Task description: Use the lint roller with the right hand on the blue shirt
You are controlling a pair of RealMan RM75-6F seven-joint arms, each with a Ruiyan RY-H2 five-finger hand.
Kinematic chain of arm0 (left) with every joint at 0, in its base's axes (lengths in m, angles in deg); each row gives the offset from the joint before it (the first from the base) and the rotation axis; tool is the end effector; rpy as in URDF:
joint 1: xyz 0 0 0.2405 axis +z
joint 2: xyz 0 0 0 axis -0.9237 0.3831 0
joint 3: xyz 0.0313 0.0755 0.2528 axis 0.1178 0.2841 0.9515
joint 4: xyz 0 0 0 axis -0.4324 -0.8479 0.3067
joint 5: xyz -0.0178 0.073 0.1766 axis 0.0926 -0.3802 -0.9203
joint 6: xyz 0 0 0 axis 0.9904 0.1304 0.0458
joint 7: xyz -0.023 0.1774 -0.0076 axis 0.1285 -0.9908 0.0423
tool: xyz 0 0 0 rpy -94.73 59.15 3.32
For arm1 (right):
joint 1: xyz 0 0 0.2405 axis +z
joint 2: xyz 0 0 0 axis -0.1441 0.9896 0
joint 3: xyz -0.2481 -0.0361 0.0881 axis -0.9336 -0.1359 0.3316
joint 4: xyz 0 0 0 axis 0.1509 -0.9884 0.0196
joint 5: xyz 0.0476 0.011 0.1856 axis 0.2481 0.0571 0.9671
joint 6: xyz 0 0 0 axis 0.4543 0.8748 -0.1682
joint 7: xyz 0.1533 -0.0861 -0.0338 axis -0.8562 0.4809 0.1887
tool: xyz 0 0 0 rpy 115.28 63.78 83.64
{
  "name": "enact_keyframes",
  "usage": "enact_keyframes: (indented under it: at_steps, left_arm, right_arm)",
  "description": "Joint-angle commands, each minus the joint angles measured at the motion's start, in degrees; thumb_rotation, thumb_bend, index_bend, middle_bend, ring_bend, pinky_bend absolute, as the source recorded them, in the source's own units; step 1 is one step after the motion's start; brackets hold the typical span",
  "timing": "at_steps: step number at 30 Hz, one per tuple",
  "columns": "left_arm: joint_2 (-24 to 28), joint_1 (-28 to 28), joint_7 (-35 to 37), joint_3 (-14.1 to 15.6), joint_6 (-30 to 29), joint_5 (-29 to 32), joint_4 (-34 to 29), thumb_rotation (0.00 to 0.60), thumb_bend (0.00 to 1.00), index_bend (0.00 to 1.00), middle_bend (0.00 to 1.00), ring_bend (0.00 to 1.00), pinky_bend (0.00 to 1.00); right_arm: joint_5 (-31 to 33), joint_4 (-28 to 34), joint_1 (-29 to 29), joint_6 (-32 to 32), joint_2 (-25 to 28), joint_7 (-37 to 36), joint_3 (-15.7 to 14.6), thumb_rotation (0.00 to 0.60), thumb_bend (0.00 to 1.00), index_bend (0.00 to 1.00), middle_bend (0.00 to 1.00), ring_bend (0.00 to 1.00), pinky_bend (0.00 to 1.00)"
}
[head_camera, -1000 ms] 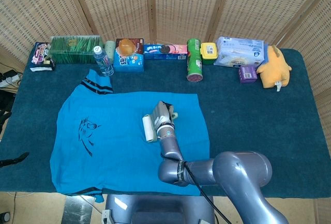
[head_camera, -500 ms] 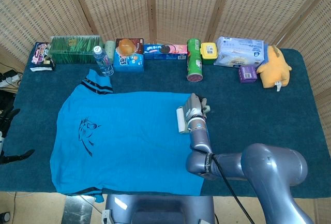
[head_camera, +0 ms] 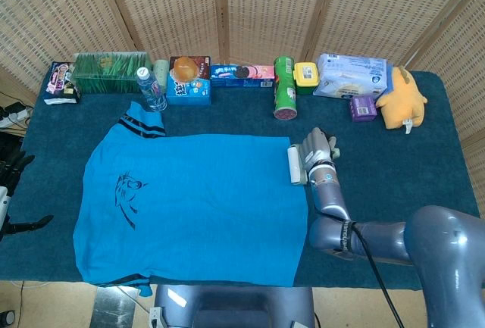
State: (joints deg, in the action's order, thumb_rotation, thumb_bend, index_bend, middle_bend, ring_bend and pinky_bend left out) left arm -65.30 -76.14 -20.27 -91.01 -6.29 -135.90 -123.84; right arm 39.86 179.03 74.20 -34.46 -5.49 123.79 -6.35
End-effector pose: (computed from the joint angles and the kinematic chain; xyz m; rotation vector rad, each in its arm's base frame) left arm -0.2758 0.2346 0.2284 -1.3222 -1.1382 -0.9500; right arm -0.0939 -0.4458 0.0431 1.9906 -0.1535 -0.2081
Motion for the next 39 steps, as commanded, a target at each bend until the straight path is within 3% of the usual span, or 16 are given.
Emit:
enact_keyframes:
  at_steps: [1,4,7,13,16,18,19,21,23,24,27,29,39]
  left_arm:
    - [0.1,0.0,0.4,0.1,0.0,-0.2,0.1,0.600,0.08,0.00,0.00,0.00,0.02]
    - [0.2,0.2,0.9,0.2,-0.2,-0.4,0.3,0.600,0.08,0.00,0.00,0.00,0.02]
    - [0.4,0.7,1.6,0.4,-0.9,-0.5,0.5,0.600,0.08,0.00,0.00,0.00,0.02]
    - [0.6,1.4,2.2,0.8,-1.7,-0.8,0.5,0.600,0.08,0.00,0.00,0.00,0.02]
    - [0.8,1.6,2.3,0.8,-1.9,-0.8,0.5,0.600,0.08,0.00,0.00,0.00,0.02]
    - [1.0,1.7,2.4,0.8,-2.1,-0.7,0.5,0.600,0.08,0.00,0.00,0.00,0.02]
    - [1.1,1.7,2.4,0.8,-2.1,-0.7,0.4,0.600,0.08,0.00,0.00,0.00,0.02]
    - [1.2,1.6,2.3,0.7,-2.0,-0.8,0.3,0.600,0.08,0.00,0.00,0.00,0.02]
    - [1.2,1.4,2.3,0.7,-1.9,-0.8,0.2,0.600,0.08,0.00,0.00,0.00,0.02]
    - [1.2,1.3,2.2,0.7,-1.8,-0.8,0.2,0.600,0.08,0.00,0.00,0.00,0.02]
    - [1.0,0.7,2.2,0.4,-1.3,-1.0,-0.1,0.600,0.08,0.00,0.00,0.00,0.02]
    - [1.0,0.6,2.1,0.3,-1.2,-1.1,-0.2,0.600,0.08,0.00,0.00,0.00,0.02]
    - [0.6,-0.6,1.5,0.0,-0.5,-1.7,-0.9,0.600,0.08,0.00,0.00,0.00,0.02]
  right_arm:
    - [-13.0,-0.4,-5.1,-10.9,6.8,-12.3,2.8,0.600,1.00,0.93,0.85,0.87,1.00]
    - [-21.6,-4.2,-8.5,-17.0,8.0,-20.0,4.4,0.600,1.00,0.93,0.84,0.85,1.00]
    - [-36.8,-11.8,-14.6,-23.4,7.1,-30.6,6.7,0.600,1.00,0.91,0.82,0.79,0.98]
    - [-59.9,-22.4,-22.2,-25.5,4.1,-47.5,8.2,0.600,1.00,0.81,0.74,0.69,0.84]
    - [-66.4,-25.8,-23.9,-26.0,3.8,-54.1,7.7,0.600,1.00,0.76,0.68,0.63,0.76]
    - [-69.6,-27.5,-24.5,-26.8,4.3,-57.3,6.7,0.600,0.94,0.59,0.54,0.52,0.65]
    - [-70.0,-27.9,-24.6,-27.8,4.9,-58.1,6.2,0.600,0.89,0.50,0.46,0.45,0.61]
    - [-68.6,-27.6,-24.6,-29.9,6.8,-58.5,5.4,0.600,0.69,0.21,0.24,0.21,0.46]
    - [-67.1,-26.7,-24.5,-30.6,8.0,-58.4,5.0,0.600,0.55,0.11,0.13,0.11,0.39]
    - [-66.0,-26.2,-24.4,-30.9,8.8,-58.1,4.7,0.600,0.43,0.06,0.07,0.05,0.34]
    - [-62.1,-24.3,-24.5,-30.6,11.7,-56.6,3.3,0.600,0.14,0.01,0.00,0.00,0.23]
    - [-59.9,-22.9,-24.5,-29.9,12.7,-55.7,2.6,0.600,0.03,0.00,0.00,0.00,0.21]
    - [-52.8,-17.1,-26.9,-21.6,17.0,-52.7,-0.3,0.600,0.00,0.00,0.00,0.00,0.15]
